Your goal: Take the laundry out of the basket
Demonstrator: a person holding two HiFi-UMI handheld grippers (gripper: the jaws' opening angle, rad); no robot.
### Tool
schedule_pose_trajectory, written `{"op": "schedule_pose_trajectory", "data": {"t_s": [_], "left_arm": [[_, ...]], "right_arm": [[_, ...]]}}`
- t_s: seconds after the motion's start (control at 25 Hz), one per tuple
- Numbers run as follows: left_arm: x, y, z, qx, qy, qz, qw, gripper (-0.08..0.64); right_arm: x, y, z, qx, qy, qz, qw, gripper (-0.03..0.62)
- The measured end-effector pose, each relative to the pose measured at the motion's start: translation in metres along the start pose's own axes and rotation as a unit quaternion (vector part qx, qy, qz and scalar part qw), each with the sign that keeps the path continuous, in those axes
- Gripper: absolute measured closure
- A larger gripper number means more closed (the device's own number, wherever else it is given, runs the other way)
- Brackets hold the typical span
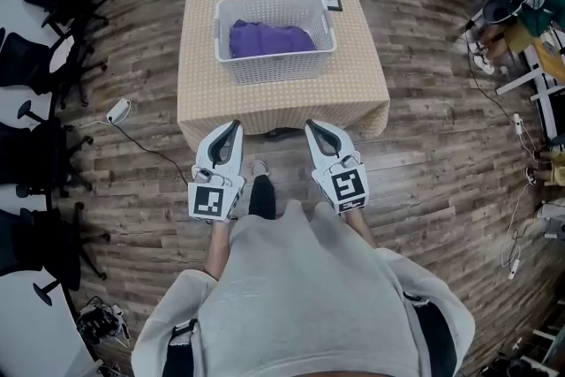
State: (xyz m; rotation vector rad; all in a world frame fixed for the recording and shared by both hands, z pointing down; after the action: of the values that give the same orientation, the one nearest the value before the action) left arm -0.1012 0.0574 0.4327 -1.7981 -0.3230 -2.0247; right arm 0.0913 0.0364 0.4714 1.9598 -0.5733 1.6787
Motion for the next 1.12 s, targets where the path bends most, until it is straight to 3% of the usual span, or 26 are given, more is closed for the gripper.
{"op": "schedule_pose_trajectory", "data": {"t_s": [0.68,0.88,1.12], "left_arm": [[0.006,0.145,-0.17,0.026,0.007,0.029,0.9992,0.549],[0.017,0.174,-0.19,0.041,-0.003,0.027,0.9988,0.549],[0.029,0.193,-0.185,0.044,-0.013,0.02,0.9988,0.549]], "right_arm": [[-0.055,0.202,0.059,0.032,-0.024,0.018,0.999,0.594],[-0.053,0.225,0.073,0.047,-0.023,0.013,0.999,0.594],[-0.04,0.229,0.087,0.05,-0.01,-0.002,0.999,0.594]]}}
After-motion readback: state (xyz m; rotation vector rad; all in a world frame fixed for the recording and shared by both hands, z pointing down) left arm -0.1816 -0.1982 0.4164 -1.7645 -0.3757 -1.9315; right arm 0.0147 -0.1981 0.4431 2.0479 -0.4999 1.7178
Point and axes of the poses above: the fingertips, and each gripper's own axes: y forward along the fingers, z to its right, x out of its underside, the point moved 5 cm from there along -y, backward along the fingers, and after that the axes turned 2 degrees about z, right-handed, at the moved point
